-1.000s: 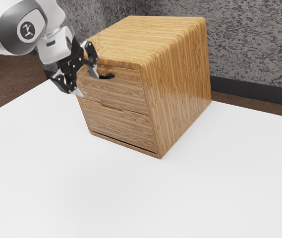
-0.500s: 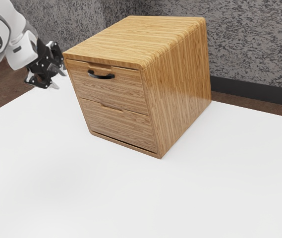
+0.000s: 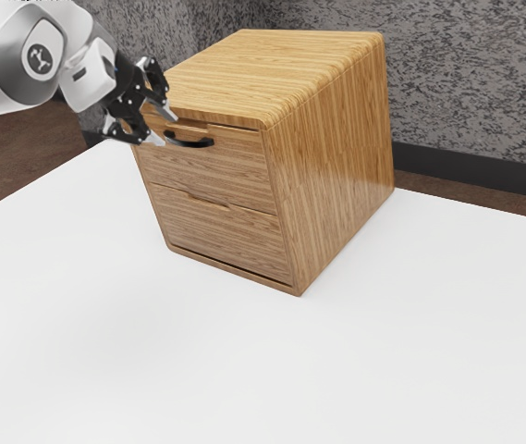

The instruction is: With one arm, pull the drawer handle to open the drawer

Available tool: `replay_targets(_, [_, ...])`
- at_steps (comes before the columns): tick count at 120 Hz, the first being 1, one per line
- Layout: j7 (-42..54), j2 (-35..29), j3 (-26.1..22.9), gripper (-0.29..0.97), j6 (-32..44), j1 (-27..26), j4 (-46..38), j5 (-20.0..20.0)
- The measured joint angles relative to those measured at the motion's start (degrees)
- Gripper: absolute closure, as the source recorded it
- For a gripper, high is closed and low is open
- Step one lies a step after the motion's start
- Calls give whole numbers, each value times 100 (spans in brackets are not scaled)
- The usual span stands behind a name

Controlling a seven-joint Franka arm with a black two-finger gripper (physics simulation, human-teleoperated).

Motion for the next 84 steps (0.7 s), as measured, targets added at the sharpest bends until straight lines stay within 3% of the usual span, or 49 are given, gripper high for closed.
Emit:
replay_targets(28, [63, 109, 79, 42, 12, -90, 26, -89])
replay_targets(46, [97, -103, 161, 45, 19, -146, -395, -77])
replay_targets(72, [135, -189, 160, 66, 23, -205, -485, -65])
replay_targets(84, [150, -538, 177, 72, 154, -269, -906, 23])
